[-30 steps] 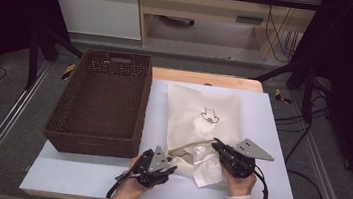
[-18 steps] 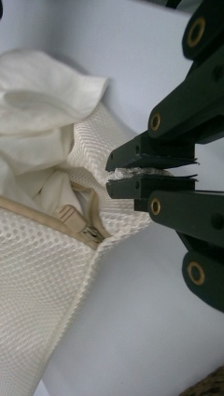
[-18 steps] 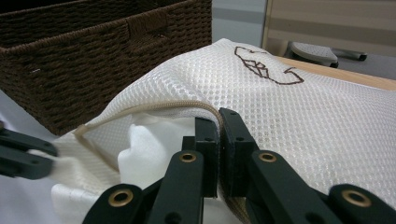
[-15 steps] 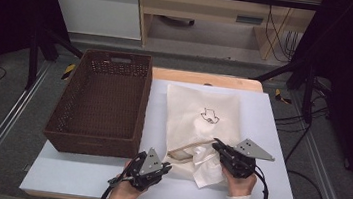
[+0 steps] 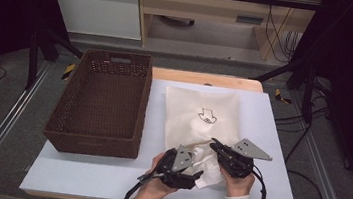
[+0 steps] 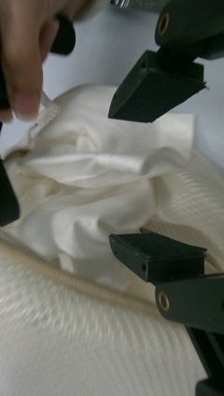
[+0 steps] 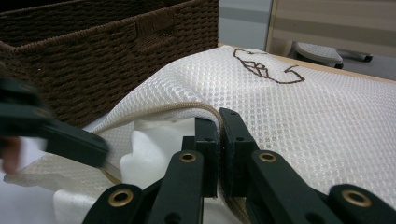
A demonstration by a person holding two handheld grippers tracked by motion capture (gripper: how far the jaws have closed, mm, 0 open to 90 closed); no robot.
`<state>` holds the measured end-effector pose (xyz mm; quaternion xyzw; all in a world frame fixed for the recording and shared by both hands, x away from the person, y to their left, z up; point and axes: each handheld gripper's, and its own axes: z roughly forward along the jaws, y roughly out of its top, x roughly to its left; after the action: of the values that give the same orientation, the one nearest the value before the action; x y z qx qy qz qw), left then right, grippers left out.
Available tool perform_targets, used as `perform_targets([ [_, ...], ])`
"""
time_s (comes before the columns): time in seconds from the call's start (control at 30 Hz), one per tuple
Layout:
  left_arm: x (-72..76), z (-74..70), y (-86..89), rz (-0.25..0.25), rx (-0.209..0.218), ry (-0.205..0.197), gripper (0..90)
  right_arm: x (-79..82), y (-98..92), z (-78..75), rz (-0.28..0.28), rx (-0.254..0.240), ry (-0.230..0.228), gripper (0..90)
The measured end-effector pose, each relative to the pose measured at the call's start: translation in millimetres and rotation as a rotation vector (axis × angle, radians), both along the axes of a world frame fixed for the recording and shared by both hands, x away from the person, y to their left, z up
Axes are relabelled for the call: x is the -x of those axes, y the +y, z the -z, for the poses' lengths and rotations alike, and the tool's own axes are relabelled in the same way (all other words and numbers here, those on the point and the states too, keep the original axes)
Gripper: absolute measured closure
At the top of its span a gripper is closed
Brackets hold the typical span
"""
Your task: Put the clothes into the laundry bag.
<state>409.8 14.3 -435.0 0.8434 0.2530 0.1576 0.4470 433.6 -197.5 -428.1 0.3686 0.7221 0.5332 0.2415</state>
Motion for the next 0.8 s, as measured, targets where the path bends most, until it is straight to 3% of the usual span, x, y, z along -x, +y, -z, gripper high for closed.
perform_targets([
  [0.13,-26.2,26.5,-22.9,-0.038,-0.021,0.110,31.4,-1.1,-0.8,0.3,0.000,-0.005,0.003,86.7],
  [0.17,-29.7,30.7,-25.6,-0.044,-0.024,0.125,33.5,-1.3,-0.8,0.4,-0.002,-0.004,0.005,86.7],
  [0.2,-33.8,34.9,-29.3,-0.060,-0.034,0.153,46.4,-1.9,-0.1,1.0,-0.003,-0.001,0.005,86.7],
  [0.23,-35.3,36.0,-30.7,-0.058,-0.026,0.166,46.4,-1.9,-0.1,1.0,-0.003,-0.001,0.005,86.7],
  [0.27,-36.7,36.2,-32.0,-0.056,-0.017,0.172,65.1,-2.0,0.2,0.8,-0.003,-0.002,0.008,86.7],
  [0.3,-37.1,35.4,-32.6,-0.061,-0.016,0.173,65.1,-2.0,0.2,0.8,-0.003,-0.002,0.008,86.7],
  [0.37,-38.2,31.4,-32.7,-0.074,-0.007,0.188,77.7,-2.1,-0.7,0.3,-0.005,-0.006,0.006,86.7],
  [0.4,-35.4,23.5,-30.4,-0.081,-0.006,0.166,79.9,-1.3,-1.3,-0.7,-0.002,-0.007,0.005,86.7],
  [0.53,-30.2,8.0,-24.2,-0.077,-0.024,0.141,79.2,-0.3,-2.6,-3.0,-0.002,-0.008,-0.001,86.7],
  [0.6,-31.9,-1.4,-19.8,-0.044,-0.067,0.168,78.6,0.5,-2.9,-4.6,-0.005,-0.012,-0.001,86.7],
  [0.7,-34.1,-6.3,-16.8,-0.035,-0.073,0.178,79.5,1.3,-2.2,-5.4,-0.004,-0.011,-0.004,86.7],
  [0.8,-36.8,-12.1,-15.9,-0.054,-0.078,0.145,81.2,2.3,-1.9,-7.4,-0.008,-0.015,-0.009,86.7],
])
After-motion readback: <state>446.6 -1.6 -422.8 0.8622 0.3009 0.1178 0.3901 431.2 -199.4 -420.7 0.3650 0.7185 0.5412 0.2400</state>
